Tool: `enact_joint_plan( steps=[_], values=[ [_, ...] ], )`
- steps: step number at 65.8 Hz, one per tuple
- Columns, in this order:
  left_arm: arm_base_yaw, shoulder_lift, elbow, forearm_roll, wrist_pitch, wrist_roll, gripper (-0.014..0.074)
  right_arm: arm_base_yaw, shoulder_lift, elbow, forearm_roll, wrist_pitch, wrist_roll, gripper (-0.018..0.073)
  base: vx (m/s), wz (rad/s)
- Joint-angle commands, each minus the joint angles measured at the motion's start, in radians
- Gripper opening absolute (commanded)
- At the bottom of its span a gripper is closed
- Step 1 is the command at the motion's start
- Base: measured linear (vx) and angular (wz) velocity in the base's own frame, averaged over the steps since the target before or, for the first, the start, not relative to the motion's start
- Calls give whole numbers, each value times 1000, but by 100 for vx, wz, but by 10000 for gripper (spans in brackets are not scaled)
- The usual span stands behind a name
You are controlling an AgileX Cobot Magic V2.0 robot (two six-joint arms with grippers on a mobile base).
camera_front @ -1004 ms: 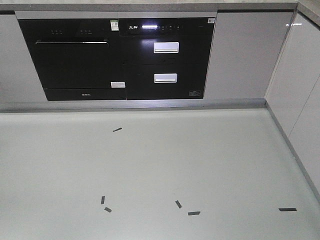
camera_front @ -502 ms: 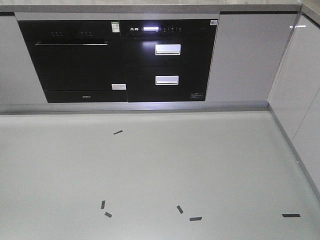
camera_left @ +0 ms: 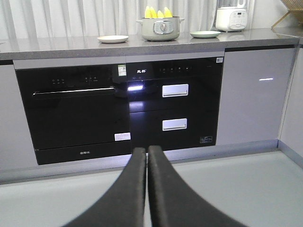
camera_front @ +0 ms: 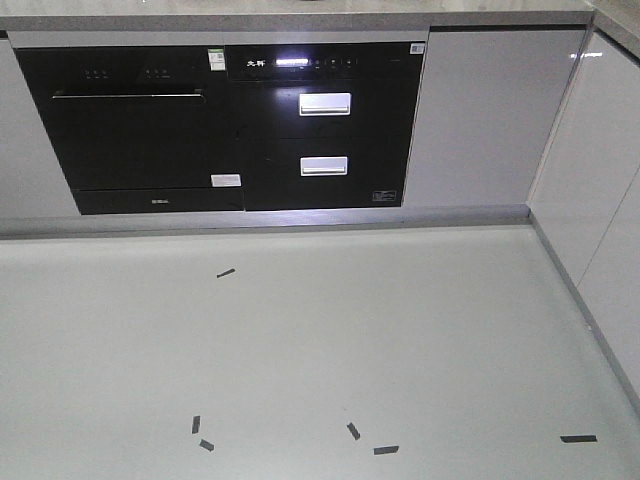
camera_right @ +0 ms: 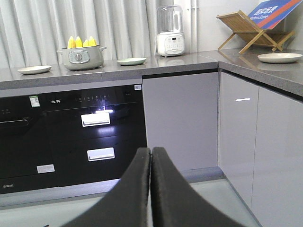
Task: Distribute corn equally
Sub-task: 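Drive the base toward the counter with the steamer pot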
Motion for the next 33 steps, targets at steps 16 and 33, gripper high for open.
enact_joint_plan(
  steps=[16,33],
  values=[
    [-3,-17,14,-3,-69,-7,-6,-4,-3,7,-7,-73,-5,-3,4,3],
    [-3,-17,14,-3,-69,-7,-6,-4,-3,7,-7,-72,-5,-3,1,4]
  ],
)
